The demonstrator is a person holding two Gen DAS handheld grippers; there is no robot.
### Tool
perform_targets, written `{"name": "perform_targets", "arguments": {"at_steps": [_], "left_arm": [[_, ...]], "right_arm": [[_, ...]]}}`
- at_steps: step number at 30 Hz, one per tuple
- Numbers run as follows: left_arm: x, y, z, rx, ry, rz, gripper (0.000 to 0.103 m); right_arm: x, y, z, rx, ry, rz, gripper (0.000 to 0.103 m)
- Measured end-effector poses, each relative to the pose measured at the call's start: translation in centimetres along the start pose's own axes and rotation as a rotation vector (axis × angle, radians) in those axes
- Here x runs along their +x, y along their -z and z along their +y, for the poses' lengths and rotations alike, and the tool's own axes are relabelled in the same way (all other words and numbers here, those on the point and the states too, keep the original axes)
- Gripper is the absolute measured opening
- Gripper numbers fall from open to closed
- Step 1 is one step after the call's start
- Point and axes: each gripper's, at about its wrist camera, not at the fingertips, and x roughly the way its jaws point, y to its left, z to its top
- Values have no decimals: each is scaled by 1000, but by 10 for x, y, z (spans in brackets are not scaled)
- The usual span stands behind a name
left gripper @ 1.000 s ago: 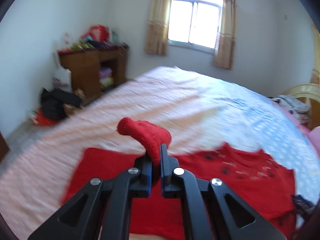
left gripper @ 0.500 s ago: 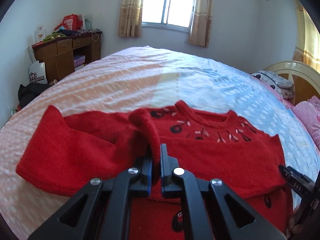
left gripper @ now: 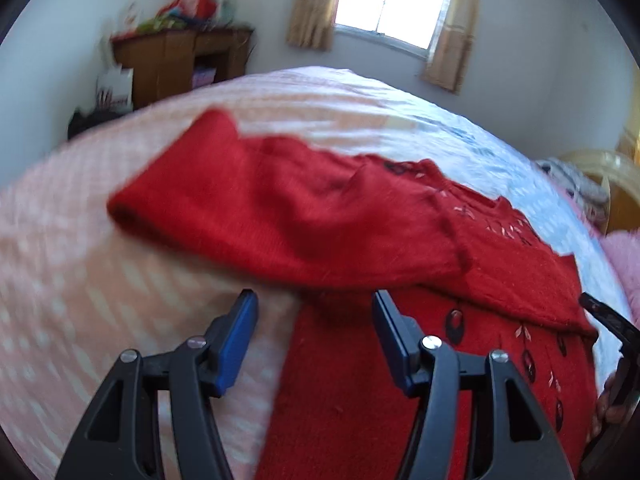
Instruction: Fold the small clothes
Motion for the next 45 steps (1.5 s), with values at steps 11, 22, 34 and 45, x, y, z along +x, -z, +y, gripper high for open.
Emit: {"name": "perform_targets", "arguments": {"at_steps": [11,22,34,45], "left_arm": [[5,6,-13,40,-7,-50,72],[4,10,-6,24,42,-78,78],[4,11,-9,28,34,-78,79],[5,11,-11,41,11,-72,79]], "right_arm": [[-14,-22,147,-100,-497,89,51],[18,-2,240,-315,-497,147,17],[-70,-75,203,-333,-481,-134,9],[-111,-116,89,-214,-264,-321,9]]}}
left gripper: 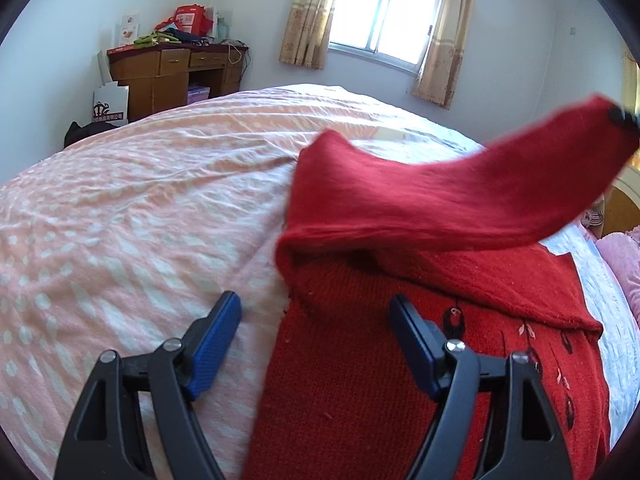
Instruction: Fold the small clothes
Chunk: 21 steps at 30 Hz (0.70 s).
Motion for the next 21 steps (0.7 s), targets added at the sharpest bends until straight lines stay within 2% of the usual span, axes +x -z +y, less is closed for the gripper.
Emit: {"name": "perform_targets", "arguments": {"at_steps": [4,8,17,21], "left_arm": [[0,0,0,1,-2,1,79],[0,-1,0,6,-9,3,79],[3,-2,-2,22,-28,9,80],[4,-5,-5,30,-14,36,85]], "right_arm": [[12,20,-41,84,37,71,9],[30,53,-68,153,35,176,9],[63,129,-91,156,80,358,9],[71,154,-94,144,98,409,9]]}}
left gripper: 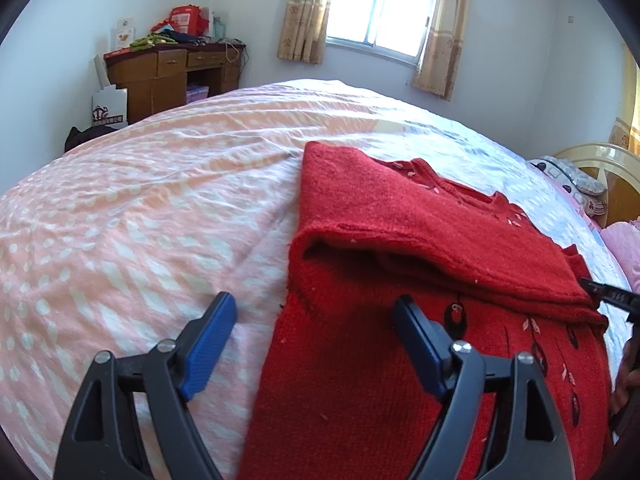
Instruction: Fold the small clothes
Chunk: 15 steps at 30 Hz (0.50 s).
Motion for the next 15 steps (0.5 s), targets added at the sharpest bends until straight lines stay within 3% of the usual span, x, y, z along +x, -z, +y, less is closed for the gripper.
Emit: {"name": "perform_targets", "arguments": {"at_steps": [4,11,15], "left_arm": [[-3,-11,-14,40,14,17,85],[23,-26,-45,71,-38,79,85],[31,-48,-52,53,-99,27,86]], "right_arm": [[-13,-6,0,42,-38,-27,9],[-73,-54,23,27,-132,-163,9],[-107,-82,41,-26,-154,-243,9]]}}
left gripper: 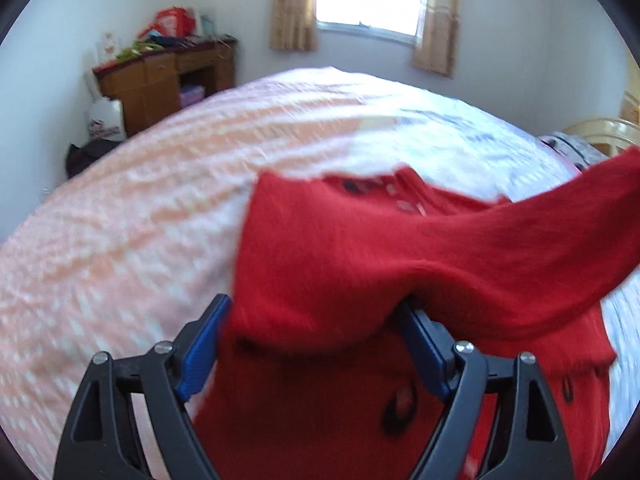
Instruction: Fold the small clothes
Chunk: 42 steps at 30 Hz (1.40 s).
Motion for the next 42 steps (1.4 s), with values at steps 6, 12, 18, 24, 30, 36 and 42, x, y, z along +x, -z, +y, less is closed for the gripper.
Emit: {"name": "perform_targets", "arguments": {"at_steps": [6,12,18,24,30,36,42], "left_arm": [[15,-6,58,-238,-133,32,86],[12,8,69,-219,-99,39,86],[11,11,71,-218,-105,35,87],[12,12,73,-236,-71,25,90],[0,20,78,-266,-33,4,91],[-19,37,71,-187,-63,18,91],[-31,26,61,-135,-79,-30,91]], "right_arm": [[-24,-19,3,-10,10,-98,9],[16,13,-24,40,45,23,9],[52,64,-48,31,122,191,13],[53,105,-85,101,175,259,60],[10,110,-109,182,228,167,47],[-3,93,-69,81,193,93,29],[30,101,-31,7,149,119,29]]}}
